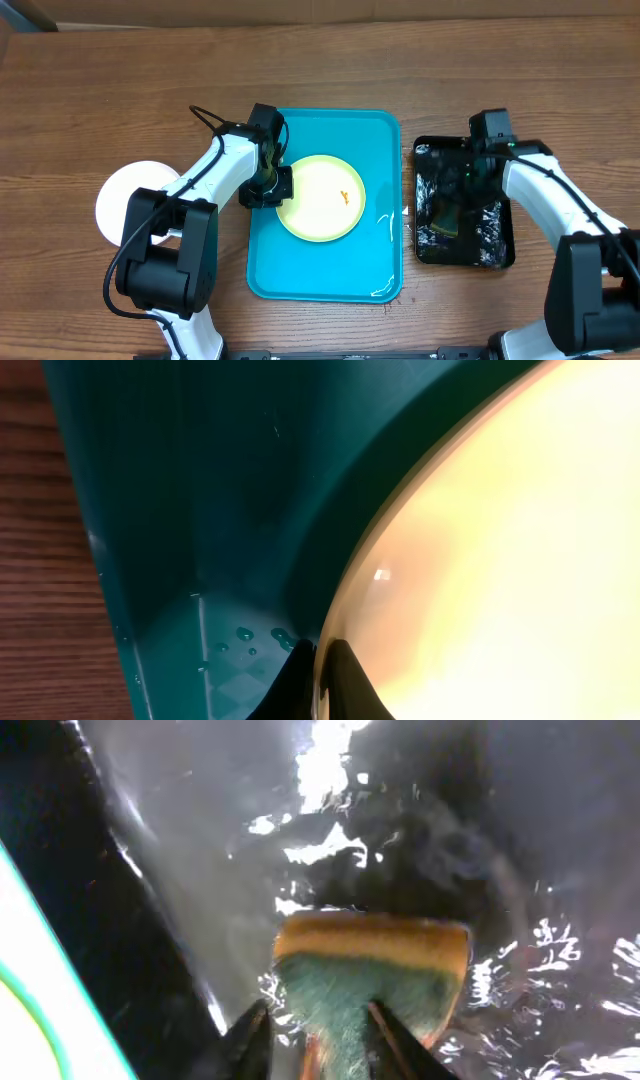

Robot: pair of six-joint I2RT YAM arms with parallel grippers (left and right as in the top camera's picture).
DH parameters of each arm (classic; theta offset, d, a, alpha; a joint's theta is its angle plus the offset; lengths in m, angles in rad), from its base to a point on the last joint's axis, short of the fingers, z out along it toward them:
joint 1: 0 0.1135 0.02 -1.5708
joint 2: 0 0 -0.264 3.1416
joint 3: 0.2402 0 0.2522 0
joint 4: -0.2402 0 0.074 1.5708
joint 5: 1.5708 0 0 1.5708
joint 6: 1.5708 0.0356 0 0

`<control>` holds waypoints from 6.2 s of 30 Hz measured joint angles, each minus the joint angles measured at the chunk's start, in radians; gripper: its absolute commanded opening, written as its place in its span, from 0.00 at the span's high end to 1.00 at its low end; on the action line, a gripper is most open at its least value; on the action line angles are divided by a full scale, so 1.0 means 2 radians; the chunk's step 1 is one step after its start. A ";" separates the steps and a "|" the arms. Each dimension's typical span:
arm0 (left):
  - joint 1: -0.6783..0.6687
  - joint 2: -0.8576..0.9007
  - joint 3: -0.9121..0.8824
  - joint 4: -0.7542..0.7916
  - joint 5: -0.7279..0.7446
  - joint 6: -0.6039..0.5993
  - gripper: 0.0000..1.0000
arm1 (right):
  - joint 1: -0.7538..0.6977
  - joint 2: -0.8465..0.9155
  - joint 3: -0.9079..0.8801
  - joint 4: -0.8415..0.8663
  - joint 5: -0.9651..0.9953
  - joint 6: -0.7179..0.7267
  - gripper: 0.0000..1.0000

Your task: Clean dirty plates on tray and stack at the side

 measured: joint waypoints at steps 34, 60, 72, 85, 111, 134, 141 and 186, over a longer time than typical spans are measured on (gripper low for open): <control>0.000 0.000 0.000 -0.004 0.002 0.000 0.96 | -0.010 -0.010 -0.060 -0.004 0.019 0.049 0.96; 0.000 0.000 0.000 -0.008 0.003 0.000 0.94 | -0.003 -0.010 0.004 -0.122 0.026 0.003 0.62; 0.000 0.000 0.000 -0.008 0.003 0.000 0.95 | 0.002 -0.010 -0.018 -0.099 0.035 0.006 0.70; 0.000 0.000 0.000 -0.008 0.003 0.000 0.95 | 0.001 -0.009 0.072 -0.177 0.046 -0.022 0.58; 0.000 0.000 0.000 0.007 0.012 0.017 0.96 | 0.000 -0.015 0.042 -0.163 0.043 -0.011 0.96; 0.000 0.000 0.000 0.010 0.032 0.017 0.96 | 0.313 0.002 0.105 0.020 -0.005 0.083 0.96; 0.000 0.000 0.000 0.010 0.032 0.017 0.96 | 0.323 0.098 0.105 0.103 0.036 0.111 0.96; -0.003 0.000 0.000 0.009 0.025 0.019 0.96 | 0.135 -0.053 0.142 -0.150 0.082 0.106 0.96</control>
